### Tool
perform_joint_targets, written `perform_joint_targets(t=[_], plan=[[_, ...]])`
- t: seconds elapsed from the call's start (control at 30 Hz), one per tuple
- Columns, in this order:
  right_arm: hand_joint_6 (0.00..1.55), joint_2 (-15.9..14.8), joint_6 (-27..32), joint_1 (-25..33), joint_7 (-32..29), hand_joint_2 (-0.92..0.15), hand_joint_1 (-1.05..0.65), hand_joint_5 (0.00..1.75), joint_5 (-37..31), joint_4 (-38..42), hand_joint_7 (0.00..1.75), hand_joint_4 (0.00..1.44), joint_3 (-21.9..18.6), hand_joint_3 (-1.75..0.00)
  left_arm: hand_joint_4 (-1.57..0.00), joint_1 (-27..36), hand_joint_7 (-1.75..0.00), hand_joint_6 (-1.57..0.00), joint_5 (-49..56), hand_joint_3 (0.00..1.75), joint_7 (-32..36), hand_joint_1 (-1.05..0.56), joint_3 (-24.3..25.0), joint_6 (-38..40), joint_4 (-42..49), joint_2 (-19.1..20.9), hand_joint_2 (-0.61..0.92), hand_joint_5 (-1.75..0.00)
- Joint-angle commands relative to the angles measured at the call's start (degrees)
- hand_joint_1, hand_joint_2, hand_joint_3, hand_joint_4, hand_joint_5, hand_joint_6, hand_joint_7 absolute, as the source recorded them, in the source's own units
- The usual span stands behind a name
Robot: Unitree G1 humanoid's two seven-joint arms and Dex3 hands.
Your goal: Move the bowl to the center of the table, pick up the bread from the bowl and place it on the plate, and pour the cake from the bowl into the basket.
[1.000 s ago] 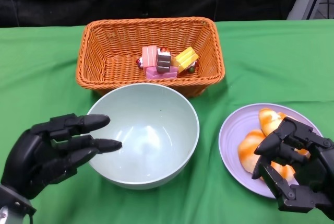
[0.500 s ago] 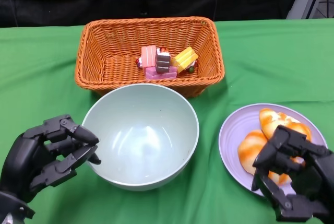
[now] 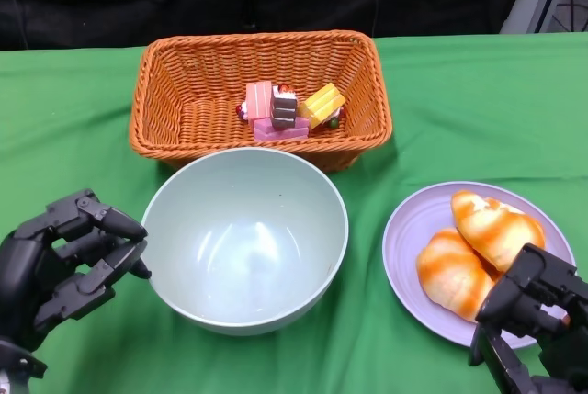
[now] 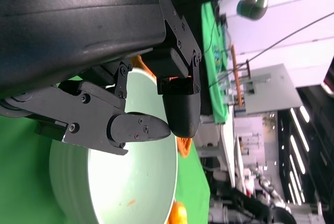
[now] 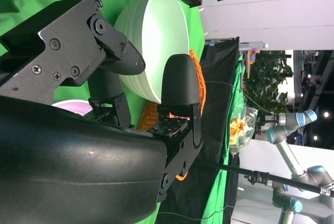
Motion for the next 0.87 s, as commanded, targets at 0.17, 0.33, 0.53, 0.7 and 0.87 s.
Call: perform_joint_targets(t=[0.17,0.33,0.53,0.7,0.87], plan=[[0.46,0.41,-0.06,1.71,-1.67,-0.43,0.08,1.75,-0.18,-0.97,1.62,0.60,0.52,-1.32,-0.72,0.24,-1.17,-0.77,-0.12,0.35,0.56,-0.18,0.89,0.81,0.50,1.19,0.92,-1.51],[0.47,0.20,0.38,1.59,-2.37,-0.43,0.07,1.75,-1.39,-1.05,1.62,0.60,1.13,-1.33,-0.72,0.59,-1.19,-0.77,0.40,0.35,0.77,-0.15,0.94,0.39,0.50,1.13,0.92,-1.51],[0.47,-0.29,0.35,1.96,-2.76,-0.41,0.05,1.75,-3.17,-1.41,1.62,0.61,1.71,-1.31,-0.71,0.78,-1.17,-0.77,-0.02,0.37,-0.13,-0.14,1.06,0.62,0.60,1.64,0.92,-1.50],[0.50,-0.43,0.63,2.93,-2.98,-0.42,0.03,1.75,-4.13,-2.60,1.57,0.61,2.19,-1.27,-0.71,1.36,-1.16,-0.77,-1.08,0.35,-1.24,-0.16,1.09,1.67,-0.42,2.13,0.91,-1.50],[0.53,-0.74,-0.44,3.55,-2.05,-0.39,0.05,1.75,-4.09,-2.52,1.53,0.63,2.65,-1.34,-0.72,2.14,-1.18,-0.78,-1.52,0.34,-2.14,-0.16,1.09,1.51,-0.96,2.22,0.90,-1.50]])
